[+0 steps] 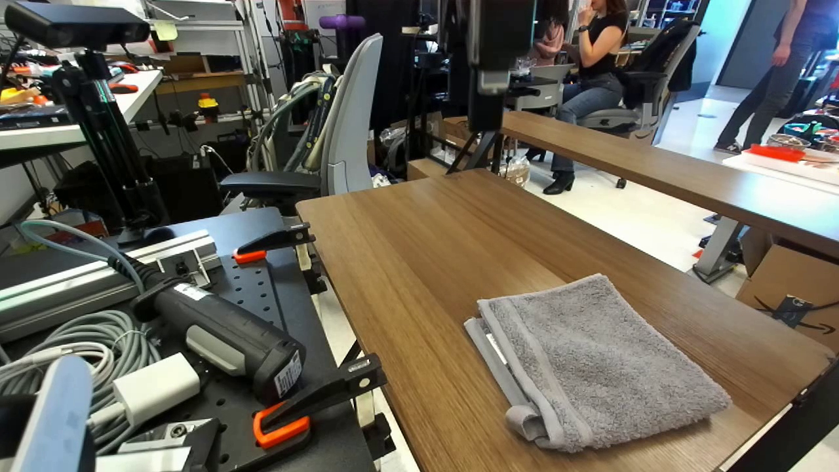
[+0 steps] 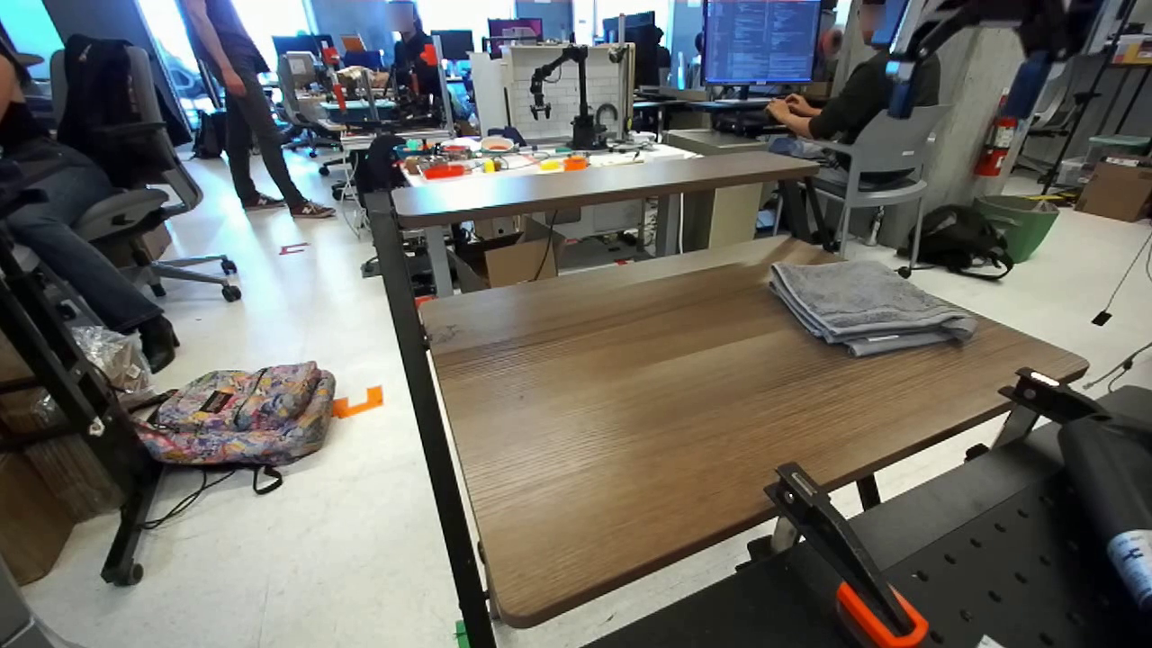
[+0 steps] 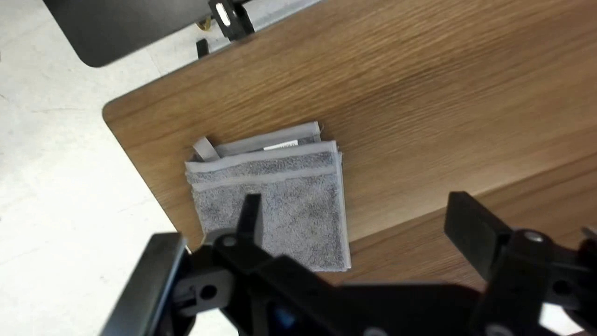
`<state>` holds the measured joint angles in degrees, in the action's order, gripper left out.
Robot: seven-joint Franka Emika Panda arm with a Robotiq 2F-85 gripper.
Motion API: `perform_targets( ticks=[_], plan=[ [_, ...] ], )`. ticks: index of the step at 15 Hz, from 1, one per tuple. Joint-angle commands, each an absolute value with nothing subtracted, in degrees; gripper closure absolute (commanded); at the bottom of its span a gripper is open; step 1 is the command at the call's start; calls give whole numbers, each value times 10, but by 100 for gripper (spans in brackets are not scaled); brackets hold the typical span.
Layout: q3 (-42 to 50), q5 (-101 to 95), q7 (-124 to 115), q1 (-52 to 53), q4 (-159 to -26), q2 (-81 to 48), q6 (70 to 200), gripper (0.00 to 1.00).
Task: Move the grey towel to the left.
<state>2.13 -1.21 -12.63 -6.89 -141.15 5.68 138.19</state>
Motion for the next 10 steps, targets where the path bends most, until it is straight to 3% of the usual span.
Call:
perform_targets(
  ticks=[1,10],
  plan=[
    [38,10,-132,-68,-1371,-37,1463,0],
    [85,45,-138,-81,-1260,-218,1548,0]
  ],
)
